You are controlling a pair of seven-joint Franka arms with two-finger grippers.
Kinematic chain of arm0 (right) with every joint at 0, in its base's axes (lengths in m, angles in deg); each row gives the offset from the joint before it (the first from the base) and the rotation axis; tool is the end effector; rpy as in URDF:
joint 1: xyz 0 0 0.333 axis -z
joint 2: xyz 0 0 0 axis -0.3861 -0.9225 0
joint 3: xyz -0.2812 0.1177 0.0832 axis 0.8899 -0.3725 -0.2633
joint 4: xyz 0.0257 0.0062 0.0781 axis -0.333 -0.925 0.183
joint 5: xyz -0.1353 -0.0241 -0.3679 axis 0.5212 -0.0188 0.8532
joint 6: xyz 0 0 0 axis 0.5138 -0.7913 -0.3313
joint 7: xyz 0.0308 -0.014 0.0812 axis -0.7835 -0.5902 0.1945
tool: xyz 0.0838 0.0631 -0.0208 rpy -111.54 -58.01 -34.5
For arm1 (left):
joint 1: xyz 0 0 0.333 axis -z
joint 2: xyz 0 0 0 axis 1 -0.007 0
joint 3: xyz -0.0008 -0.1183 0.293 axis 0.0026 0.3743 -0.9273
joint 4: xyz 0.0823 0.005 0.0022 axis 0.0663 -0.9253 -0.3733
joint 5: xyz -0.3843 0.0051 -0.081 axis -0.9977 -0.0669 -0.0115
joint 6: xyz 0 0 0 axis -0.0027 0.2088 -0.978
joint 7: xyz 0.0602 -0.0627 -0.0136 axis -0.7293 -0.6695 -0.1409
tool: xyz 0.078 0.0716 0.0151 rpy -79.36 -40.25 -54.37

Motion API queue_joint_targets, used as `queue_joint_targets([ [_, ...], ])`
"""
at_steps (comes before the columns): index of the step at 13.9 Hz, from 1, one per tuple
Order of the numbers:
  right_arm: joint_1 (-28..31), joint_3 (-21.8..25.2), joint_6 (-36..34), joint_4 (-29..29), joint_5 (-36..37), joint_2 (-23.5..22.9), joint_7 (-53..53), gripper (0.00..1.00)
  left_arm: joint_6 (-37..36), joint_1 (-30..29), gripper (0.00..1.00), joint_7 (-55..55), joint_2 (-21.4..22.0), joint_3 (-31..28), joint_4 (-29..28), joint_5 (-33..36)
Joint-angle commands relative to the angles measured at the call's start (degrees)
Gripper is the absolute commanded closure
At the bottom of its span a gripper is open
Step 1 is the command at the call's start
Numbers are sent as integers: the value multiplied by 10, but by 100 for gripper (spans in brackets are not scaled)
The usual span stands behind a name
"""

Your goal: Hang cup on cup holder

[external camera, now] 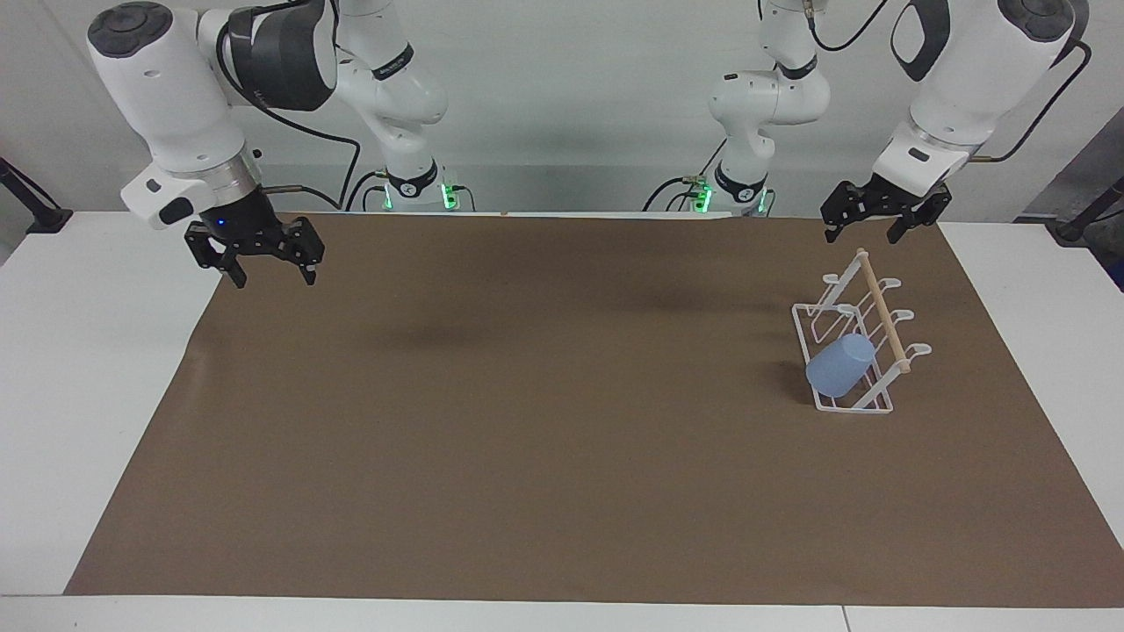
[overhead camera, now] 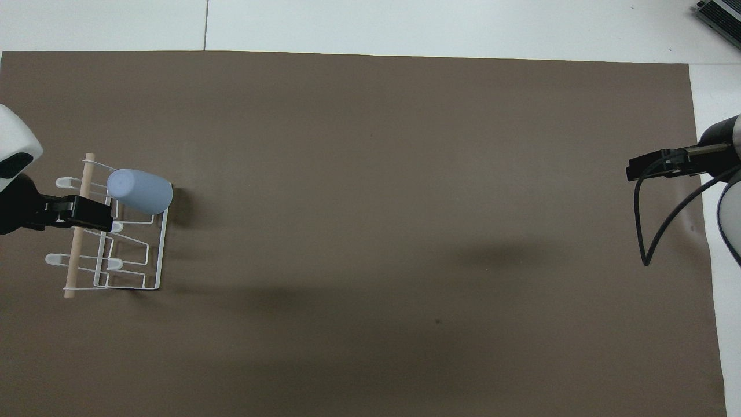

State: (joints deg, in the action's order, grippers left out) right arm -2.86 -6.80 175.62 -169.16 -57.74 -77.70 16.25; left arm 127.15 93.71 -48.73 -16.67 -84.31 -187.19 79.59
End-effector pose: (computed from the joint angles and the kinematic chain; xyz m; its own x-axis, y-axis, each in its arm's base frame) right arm 0.5809 -0.0293 0.5822 0.9965 0.0698 0.0455 0.0686 -0.9973 0.0279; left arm 0.5162 -0.0526 0.6043 0.9929 -0.0810 -0.0870 -0.0809 -0.9967 0.0052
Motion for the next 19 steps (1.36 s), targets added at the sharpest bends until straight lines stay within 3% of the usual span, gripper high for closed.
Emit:
queue_joint_targets([
  [1,5,-3,2,-11,1,9,13,0,-58,32,0,8,-50,-35,81,-13],
  [3,5,-3,2,-11,1,9,13,0,-60,60,0,7,-56,-79,95,-16],
  [5,5,-3,2,-11,1,9,13,0,-55,68,0,8,-49,-85,95,-9],
  [12,5,-3,2,-11,1,9,13,0,-56,60,0,1,-36,-83,82,-8],
  [19,5,-3,2,-11,1,9,13,0,-4,58,0,-59,-34,-82,70,4],
])
